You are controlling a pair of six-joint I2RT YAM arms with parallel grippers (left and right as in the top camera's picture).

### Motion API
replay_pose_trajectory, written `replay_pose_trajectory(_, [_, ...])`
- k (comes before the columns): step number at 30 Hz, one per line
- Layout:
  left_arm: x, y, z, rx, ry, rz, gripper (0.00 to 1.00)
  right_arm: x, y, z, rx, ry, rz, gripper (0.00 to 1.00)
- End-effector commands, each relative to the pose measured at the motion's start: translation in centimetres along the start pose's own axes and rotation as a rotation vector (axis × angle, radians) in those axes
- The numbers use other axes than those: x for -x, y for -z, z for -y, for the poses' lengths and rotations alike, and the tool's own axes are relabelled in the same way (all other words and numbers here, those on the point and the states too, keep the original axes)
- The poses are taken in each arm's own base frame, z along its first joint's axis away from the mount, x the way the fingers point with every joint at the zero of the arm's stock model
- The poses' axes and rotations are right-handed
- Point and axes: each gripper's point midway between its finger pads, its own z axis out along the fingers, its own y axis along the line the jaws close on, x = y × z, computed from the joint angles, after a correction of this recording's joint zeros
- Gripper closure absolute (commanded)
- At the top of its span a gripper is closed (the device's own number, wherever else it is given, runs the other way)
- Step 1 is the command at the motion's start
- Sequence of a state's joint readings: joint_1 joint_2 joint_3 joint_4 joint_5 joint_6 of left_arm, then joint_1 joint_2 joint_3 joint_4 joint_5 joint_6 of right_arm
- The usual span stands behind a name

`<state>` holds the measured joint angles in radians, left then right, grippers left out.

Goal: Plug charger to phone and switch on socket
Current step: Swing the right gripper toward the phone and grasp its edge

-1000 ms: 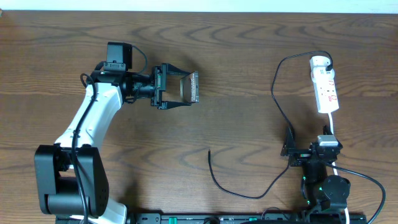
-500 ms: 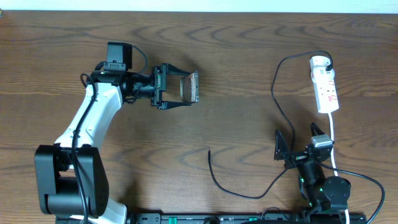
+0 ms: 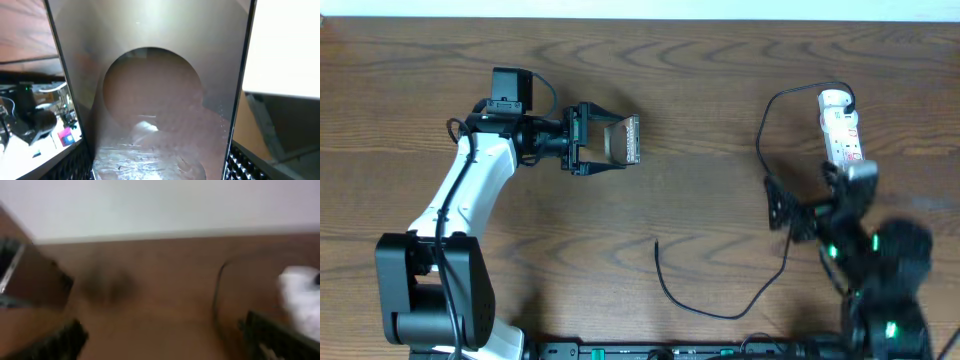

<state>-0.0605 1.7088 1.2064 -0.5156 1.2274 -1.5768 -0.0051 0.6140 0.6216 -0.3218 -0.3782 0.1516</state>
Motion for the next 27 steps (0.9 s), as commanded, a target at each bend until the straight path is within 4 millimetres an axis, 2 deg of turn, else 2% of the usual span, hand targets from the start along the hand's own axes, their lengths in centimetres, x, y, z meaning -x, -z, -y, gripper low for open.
replay_pose_trajectory(1, [-0.4,0.8,1.1,-0.032,-0.047,0.059,0.93,-0.4,-2.9,-2.9,0.197,-0.171,-0.269,0.01])
replay_pose_trajectory(5, [-0.2,0.8,1.1,-0.033,-0.047,0.07,0.93,-0.9,-6.0,-5.1,0.402,-0.338,-0.524,0.01])
replay_pose_trajectory(9, [0.6,0.9,1.2,-0.037,-0.043,0.119,0.93,-1.8,-8.2,-6.6,0.591,-0.559,-0.639,0.01])
replay_pose_trajectory(11, [1.3,1.0,1.0,-0.032,-0.026,0.158,0.93,-1.9,-9.6,-6.7,0.676,-0.57,-0.632,0.12])
replay_pose_trajectory(14, [3.2,1.3,-0.3,0.001,0.042,0.272,0.93,-4.1,-11.7,-6.0,0.65,-0.622,-0.685,0.12])
replay_pose_trajectory(19, [4.8,1.8,-1.2,0.025,0.067,0.368,0.93,-6.4,-13.1,-5.8,0.558,-0.59,-0.735,0.12])
replay_pose_trajectory(24, [5.9,2.3,-2.1,0.052,0.099,0.441,0.93,-7.5,-13.7,-7.0,0.524,-0.522,-0.757,0.12])
replay_pose_trajectory(27, [6.4,2.5,-2.9,0.079,0.108,0.482,0.93,-7.8,-13.9,-8.7,0.553,-0.473,-0.756,0.12])
